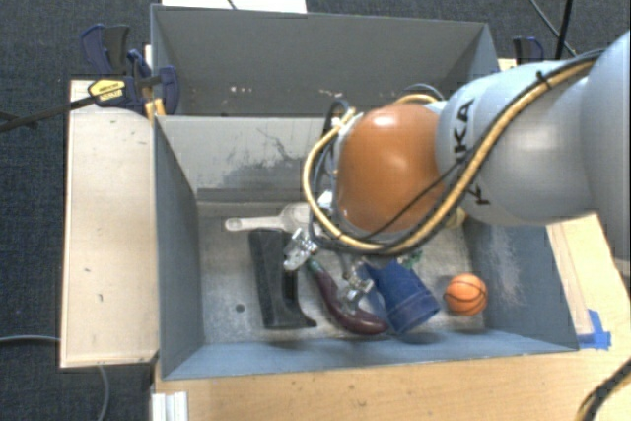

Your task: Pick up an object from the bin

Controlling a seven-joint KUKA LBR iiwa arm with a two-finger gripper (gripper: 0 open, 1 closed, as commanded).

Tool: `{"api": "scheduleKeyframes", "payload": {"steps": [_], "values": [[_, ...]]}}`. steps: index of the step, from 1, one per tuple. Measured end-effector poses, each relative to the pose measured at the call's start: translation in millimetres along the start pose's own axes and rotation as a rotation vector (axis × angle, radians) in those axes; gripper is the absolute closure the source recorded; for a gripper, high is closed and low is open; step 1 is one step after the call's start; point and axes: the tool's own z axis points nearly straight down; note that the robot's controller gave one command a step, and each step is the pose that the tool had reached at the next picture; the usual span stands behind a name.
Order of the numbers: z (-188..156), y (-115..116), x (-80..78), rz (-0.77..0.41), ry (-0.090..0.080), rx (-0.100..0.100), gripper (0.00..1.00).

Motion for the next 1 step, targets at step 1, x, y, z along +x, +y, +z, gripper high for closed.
{"api": "scheduleKeyframes", "payload": {"steps": [1], "values": [[11.4,3.6,-8.2,0.084,0.001,-0.009,0.0]]}}
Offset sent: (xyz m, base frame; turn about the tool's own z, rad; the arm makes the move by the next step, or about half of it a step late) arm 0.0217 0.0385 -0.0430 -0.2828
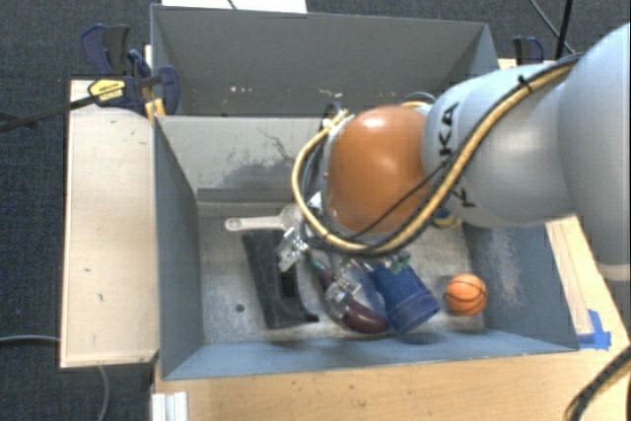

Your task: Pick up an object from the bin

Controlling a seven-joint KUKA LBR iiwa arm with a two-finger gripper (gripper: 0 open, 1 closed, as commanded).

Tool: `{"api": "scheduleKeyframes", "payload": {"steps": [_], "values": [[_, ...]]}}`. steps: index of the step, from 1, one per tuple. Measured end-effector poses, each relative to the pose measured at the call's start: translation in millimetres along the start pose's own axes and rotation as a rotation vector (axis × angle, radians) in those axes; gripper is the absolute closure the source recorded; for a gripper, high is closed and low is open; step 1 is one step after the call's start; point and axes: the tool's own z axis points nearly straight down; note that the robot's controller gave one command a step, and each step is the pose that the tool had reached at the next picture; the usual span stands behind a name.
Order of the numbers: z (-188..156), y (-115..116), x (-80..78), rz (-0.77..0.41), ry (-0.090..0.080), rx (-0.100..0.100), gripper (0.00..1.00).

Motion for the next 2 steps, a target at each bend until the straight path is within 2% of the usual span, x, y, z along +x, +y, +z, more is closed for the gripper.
{"api": "scheduleKeyframes", "payload": {"steps": [1,2], "values": [[17.8,14.4,-48.5,-0.368,-0.036,0.013,1.0],[17.8,14.4,-48.5,-0.367,-0.036,0.013,1.0]]}}
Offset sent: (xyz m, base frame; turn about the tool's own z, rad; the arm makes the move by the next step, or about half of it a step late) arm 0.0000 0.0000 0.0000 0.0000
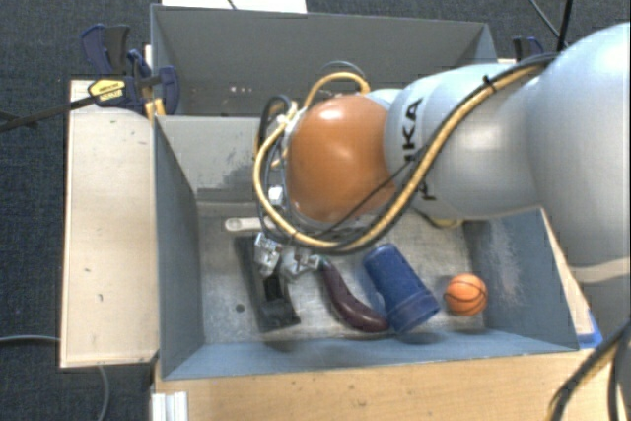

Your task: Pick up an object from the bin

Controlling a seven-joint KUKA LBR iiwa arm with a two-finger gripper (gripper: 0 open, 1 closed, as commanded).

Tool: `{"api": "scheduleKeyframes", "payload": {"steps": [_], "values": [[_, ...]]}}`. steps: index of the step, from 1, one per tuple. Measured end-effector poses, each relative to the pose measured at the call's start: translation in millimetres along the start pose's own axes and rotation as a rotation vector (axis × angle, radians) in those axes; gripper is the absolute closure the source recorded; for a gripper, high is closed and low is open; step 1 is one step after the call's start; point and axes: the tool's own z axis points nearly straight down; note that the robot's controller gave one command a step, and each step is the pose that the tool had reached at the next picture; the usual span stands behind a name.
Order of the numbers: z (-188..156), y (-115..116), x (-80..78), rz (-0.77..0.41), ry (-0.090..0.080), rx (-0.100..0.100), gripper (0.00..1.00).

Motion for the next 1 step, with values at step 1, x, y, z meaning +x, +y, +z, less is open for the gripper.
{"api": "scheduleKeyframes", "payload": {"steps": [1], "values": [[-0.9,0.2,-0.9,0.0,0.003,-0.001,1.0]]}}
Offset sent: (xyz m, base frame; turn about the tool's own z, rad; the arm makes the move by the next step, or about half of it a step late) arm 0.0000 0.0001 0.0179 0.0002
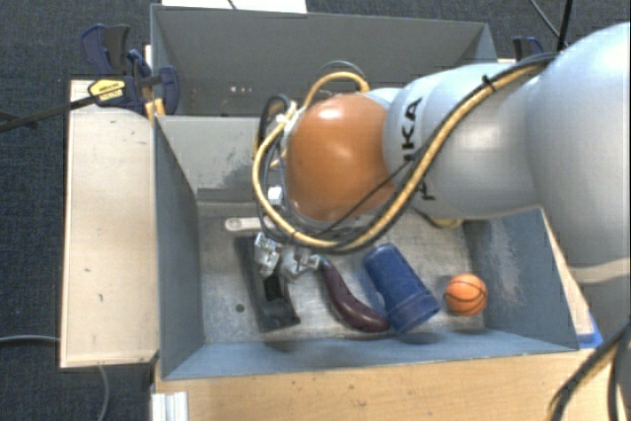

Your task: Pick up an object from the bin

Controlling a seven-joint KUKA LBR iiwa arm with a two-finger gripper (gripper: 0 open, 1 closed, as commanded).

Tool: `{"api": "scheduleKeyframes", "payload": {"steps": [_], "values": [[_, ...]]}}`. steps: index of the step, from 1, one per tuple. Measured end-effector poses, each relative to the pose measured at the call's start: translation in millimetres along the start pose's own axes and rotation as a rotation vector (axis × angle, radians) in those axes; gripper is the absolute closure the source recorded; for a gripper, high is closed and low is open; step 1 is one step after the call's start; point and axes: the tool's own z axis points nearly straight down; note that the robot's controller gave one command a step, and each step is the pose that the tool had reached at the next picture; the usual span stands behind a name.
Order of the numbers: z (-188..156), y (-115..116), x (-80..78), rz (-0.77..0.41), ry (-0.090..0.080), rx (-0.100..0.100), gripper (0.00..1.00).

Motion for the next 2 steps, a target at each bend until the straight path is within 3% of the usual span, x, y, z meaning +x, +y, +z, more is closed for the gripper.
{"api": "scheduleKeyframes", "payload": {"steps": [2], "values": [[-7.8,1.0,4.5,0.002,0.03,-0.011,1.0]]}}
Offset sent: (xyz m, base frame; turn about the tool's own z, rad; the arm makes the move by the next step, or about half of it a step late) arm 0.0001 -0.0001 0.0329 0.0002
